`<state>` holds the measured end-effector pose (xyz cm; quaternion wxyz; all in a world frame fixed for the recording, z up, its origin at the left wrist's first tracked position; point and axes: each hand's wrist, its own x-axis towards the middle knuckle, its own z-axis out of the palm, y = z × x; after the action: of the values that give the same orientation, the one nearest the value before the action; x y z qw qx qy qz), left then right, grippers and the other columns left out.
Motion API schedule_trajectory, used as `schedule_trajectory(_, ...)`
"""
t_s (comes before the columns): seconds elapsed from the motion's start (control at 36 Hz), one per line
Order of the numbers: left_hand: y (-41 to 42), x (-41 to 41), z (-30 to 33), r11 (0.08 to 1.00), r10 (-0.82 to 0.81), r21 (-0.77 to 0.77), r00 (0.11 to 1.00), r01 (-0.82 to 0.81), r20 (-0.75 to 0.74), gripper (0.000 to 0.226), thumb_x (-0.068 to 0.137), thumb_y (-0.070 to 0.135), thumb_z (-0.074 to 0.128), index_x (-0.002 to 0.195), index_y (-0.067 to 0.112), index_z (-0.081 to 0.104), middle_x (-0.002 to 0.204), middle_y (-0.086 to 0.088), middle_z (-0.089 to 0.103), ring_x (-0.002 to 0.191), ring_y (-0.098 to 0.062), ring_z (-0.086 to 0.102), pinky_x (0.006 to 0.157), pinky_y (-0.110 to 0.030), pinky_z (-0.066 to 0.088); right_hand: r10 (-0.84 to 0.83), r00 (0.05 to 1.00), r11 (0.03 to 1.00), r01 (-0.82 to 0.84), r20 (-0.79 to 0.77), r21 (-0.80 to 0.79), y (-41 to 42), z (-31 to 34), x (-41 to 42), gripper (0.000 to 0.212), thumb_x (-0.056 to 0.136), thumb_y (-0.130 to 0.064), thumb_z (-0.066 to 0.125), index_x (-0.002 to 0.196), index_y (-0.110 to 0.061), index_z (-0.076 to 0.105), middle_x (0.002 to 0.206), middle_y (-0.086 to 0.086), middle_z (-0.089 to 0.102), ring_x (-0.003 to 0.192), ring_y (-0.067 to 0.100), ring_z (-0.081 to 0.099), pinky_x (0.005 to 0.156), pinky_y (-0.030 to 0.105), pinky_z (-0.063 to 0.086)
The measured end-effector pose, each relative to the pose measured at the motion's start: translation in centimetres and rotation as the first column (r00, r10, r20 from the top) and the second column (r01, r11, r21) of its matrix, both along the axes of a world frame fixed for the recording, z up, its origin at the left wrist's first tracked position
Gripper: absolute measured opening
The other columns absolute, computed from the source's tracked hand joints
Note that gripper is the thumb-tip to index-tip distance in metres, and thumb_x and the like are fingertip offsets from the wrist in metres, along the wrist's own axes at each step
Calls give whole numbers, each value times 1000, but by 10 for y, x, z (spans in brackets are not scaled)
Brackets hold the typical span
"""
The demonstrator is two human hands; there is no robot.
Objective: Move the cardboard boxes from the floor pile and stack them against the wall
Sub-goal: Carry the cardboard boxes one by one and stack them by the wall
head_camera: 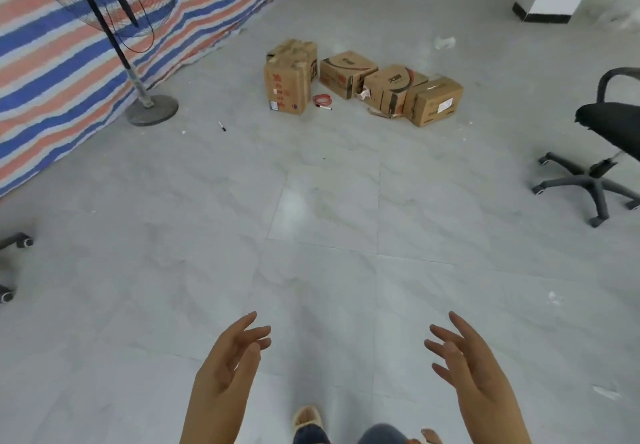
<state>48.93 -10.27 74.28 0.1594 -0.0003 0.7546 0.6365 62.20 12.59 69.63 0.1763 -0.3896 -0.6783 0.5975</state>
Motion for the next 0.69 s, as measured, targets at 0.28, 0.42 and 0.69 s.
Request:
schedule_trajectory(0.28, 99, -109, -19, 989, -141, -42, 990, 142, 24, 31, 91, -1, 56, 109, 23, 64, 97, 6, 73, 91, -8, 69, 91, -35, 49, -147, 986, 988, 150, 73, -39, 84, -5, -77, 32, 96, -10, 46, 121, -30, 50, 116, -5, 65, 95, 11, 68, 89, 38, 55)
schedule_trajectory(0.42, 175, -156, -27, 990, -130, -51, 991, 129, -18, 37, 92, -8, 47, 111, 20, 63, 98, 6, 73, 89, -8, 69, 89, -38, 53, -143, 989, 989, 145, 45, -36, 155, -6, -131, 21, 91, -41, 49, 112, -42, 51, 113, -10, 66, 95, -1, 66, 91, 45, 52)
schedule_trajectory(0.69, 355, -234, -20, 988, -150, 25, 989, 150, 4, 28, 93, 1, 55, 113, 19, 62, 99, 5, 73, 90, -10, 69, 87, -38, 53, -101, 995, 994, 101, 0, 33, 339, 6, -207, 33, 95, -16, 49, 117, -41, 52, 106, -23, 68, 97, 3, 67, 84, 35, 56)
